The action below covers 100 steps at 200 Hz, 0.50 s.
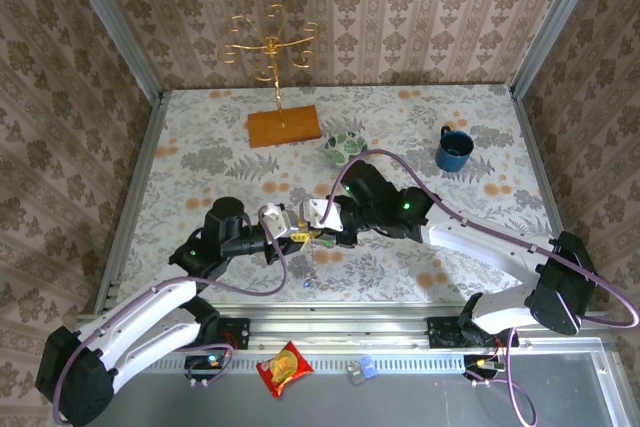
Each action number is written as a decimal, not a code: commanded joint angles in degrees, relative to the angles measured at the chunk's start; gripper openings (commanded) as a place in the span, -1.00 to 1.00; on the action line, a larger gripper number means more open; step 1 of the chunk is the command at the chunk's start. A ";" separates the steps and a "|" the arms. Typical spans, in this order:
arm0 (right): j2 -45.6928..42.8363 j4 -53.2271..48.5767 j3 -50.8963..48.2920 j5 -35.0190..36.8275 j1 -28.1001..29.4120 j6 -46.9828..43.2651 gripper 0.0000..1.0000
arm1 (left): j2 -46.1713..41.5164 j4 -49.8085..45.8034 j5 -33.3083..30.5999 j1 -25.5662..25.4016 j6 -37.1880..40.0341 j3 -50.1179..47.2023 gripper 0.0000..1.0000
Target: Put the keys on the keyring
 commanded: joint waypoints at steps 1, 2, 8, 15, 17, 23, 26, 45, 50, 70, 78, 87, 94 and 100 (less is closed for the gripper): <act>0.56 -1.96 2.26 3.30 0.77 -1.88 -1.00 | -0.05 1.18 3.14 -0.50 0.55 1.84 -0.41; 0.52 -1.95 2.23 3.40 0.77 -1.83 -1.00 | -0.05 1.10 3.13 -0.46 0.57 1.82 -0.41; 0.56 -1.69 2.23 3.81 0.82 -1.74 -1.00 | -0.12 0.87 3.21 -0.43 0.67 1.81 -0.40; 0.49 -1.81 2.23 4.00 0.84 -1.73 -1.00 | -0.14 0.59 3.21 -0.50 0.82 1.72 -0.41; 0.48 -1.77 2.22 4.02 0.85 -1.75 -1.00 | -0.14 0.43 3.25 -0.50 0.88 1.72 -0.41; 0.47 -1.99 2.32 4.03 0.78 -1.84 -1.00 | -0.08 0.23 3.38 -0.50 0.99 1.80 -0.42; 0.47 -2.11 2.40 3.99 0.84 -1.86 -1.00 | -0.06 0.21 3.46 -0.50 1.04 1.76 -0.44; 0.56 -2.67 2.74 3.09 1.16 -2.35 -1.00 | 0.18 0.75 3.70 -0.50 0.83 1.89 -0.51; 0.56 -2.72 2.76 2.86 1.33 -2.50 -1.00 | 0.37 0.93 3.80 -0.46 0.82 1.95 -0.54; 0.56 -2.38 2.98 2.56 1.90 -2.50 -1.00 | 1.25 1.75 4.15 -0.58 0.56 2.30 -0.61; 0.56 -2.37 3.13 2.24 2.12 -2.41 -1.00 | 1.58 2.43 4.26 -0.58 0.20 2.31 -0.65; 0.56 -2.30 3.15 1.63 2.25 -2.15 -1.00 | 1.81 3.39 4.48 -0.59 -0.29 2.20 -0.71; 0.56 -2.31 3.15 0.90 2.19 -1.87 -1.00 | 1.82 4.33 4.60 -0.59 -0.74 2.12 -0.80; 0.56 -2.05 2.94 0.27 2.15 -1.31 -1.00 | 1.83 4.99 4.78 -0.59 -1.11 1.94 -0.90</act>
